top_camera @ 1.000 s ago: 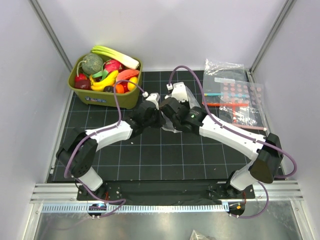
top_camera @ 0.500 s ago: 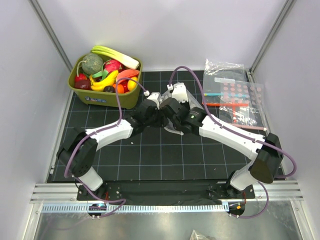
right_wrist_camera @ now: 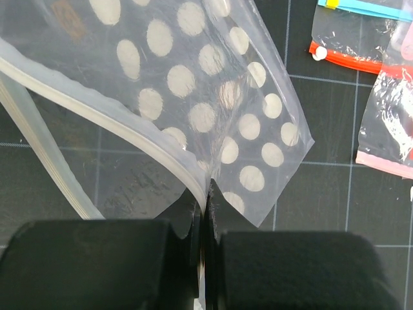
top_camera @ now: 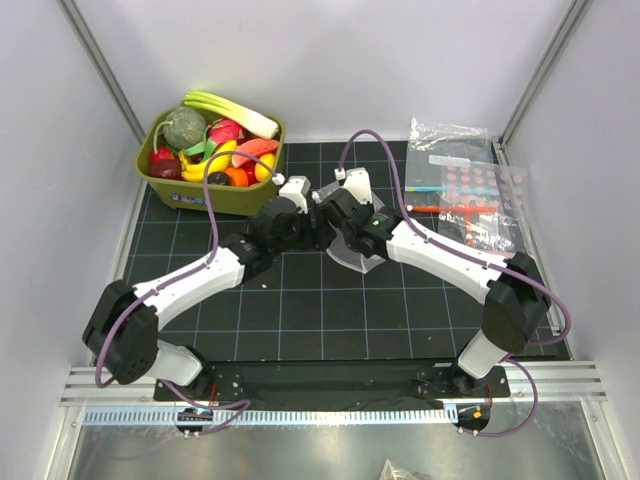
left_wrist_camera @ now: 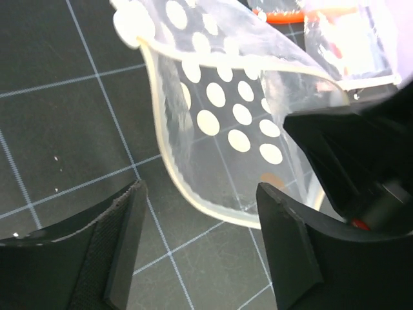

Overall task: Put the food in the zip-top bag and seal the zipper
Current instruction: Open the zipper of the food storage bag, then pick up the fake fruit from the bin.

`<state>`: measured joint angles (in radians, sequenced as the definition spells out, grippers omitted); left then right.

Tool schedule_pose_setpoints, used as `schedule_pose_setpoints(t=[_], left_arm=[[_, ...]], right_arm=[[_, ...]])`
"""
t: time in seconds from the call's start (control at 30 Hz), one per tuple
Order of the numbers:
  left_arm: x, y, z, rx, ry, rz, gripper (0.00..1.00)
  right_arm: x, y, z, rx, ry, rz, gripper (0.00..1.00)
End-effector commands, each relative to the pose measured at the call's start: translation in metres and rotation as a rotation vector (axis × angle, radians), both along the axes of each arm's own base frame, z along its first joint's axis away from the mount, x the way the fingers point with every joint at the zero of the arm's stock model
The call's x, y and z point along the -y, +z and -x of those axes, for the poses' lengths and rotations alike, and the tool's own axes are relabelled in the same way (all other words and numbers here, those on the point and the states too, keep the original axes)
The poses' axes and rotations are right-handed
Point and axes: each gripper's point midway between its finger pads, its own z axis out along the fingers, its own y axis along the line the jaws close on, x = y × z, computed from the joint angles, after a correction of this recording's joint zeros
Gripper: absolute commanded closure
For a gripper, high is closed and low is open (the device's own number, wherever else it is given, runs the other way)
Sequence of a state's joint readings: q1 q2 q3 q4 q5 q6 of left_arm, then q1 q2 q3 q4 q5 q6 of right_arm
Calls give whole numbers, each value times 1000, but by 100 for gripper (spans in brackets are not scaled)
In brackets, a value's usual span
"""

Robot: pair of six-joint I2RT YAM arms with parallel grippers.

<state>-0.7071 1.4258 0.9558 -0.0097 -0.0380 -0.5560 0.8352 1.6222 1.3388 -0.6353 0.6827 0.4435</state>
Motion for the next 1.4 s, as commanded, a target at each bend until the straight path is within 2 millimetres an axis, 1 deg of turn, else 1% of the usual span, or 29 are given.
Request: schedule_pose_setpoints(t=[0.0, 0.13, 0.2, 0.23, 0.3, 0.33, 0.37, 0.4, 0.43, 0.47, 0.5, 0.57, 0.6, 0.67, 0.7, 0.77, 0.8, 0.83, 0.87, 0.9, 0.93, 1.0, 1.07, 1.1, 1.13, 1.17, 1.2, 1.23, 1.37], left_arm=[[-10, 21, 1, 65, 26, 18, 27], [-26, 26, -2, 68, 102, -2, 23], [-41, 26, -8, 68, 162, -5, 21], [-47, 33, -7, 71, 185, 18, 20], [-64, 35, -13, 70, 239, 36, 16], [-71, 40, -14, 74, 265, 54, 15], [-84, 42, -20, 76, 310, 62, 10], [-94, 43, -24, 77, 352, 66, 8], [-101, 47, -27, 75, 382, 83, 4], [-112, 50, -34, 57, 441, 117, 0], [-118, 59, -38, 59, 470, 127, 0], [-130, 67, -48, 62, 537, 112, 0], [-134, 87, -54, 83, 560, 110, 0], [-141, 107, -65, 130, 586, 77, 0], [-142, 126, -73, 164, 578, 29, 0], [-150, 142, -82, 206, 592, -42, 0], [-154, 157, -88, 238, 581, -108, 0], [-159, 163, -92, 257, 583, -153, 0], [-166, 178, -95, 291, 605, -185, 0], [-168, 176, -100, 297, 598, -231, 0], [-175, 182, -102, 332, 581, -315, 0], [-187, 185, -107, 350, 606, -401, 0], [-206, 180, -116, 339, 638, -508, 0], [-209, 181, -120, 338, 630, -523, 0], [-213, 171, -128, 320, 613, -555, 0], [-216, 169, -132, 326, 579, -614, 0], [-218, 167, -136, 325, 584, -629, 0], [-225, 163, -140, 317, 575, -678, 0], [-231, 136, -166, 258, 487, -770, 0]], right_arm=[[-1, 6, -8, 30, -40, -56, 99], [11, 9, -10, 41, -105, -55, 99], [19, 12, -11, 64, -163, -56, 99], [20, 15, -10, 76, -171, -69, 99], [22, 19, -10, 97, -186, -90, 99], [23, 22, -8, 107, -187, -104, 99], [26, 23, -8, 112, -193, -109, 99], [26, 26, -9, 129, -201, -125, 99], [29, 23, -8, 128, -205, -127, 99], [31, 26, -7, 132, -207, -140, 99], [30, 26, -8, 129, -204, -159, 99], [32, 26, -7, 127, -201, -172, 99], [31, 27, -7, 130, -199, -181, 99], [32, 25, -6, 127, -196, -178, 99], [32, 26, -6, 127, -194, -181, 99], [31, 26, -7, 120, -186, -185, 99], [30, 25, -7, 117, -182, -188, 99], [28, 26, -7, 115, -173, -195, 99], [27, 25, -6, 108, -165, -193, 99], [25, 26, -6, 109, -159, -201, 99], [25, 25, -6, 106, -157, -206, 99], [24, 26, -7, 106, -152, -209, 99], [24, 24, -7, 102, -150, -209, 99], [22, 23, -7, 97, -144, -214, 99], [21, 23, -6, 93, -139, -220, 99], [21, 21, -7, 89, -136, -222, 99], [18, 22, -7, 86, -129, -231, 99], [18, 21, -7, 82, -127, -230, 99], [16, 20, -7, 76, -117, -236, 99]])
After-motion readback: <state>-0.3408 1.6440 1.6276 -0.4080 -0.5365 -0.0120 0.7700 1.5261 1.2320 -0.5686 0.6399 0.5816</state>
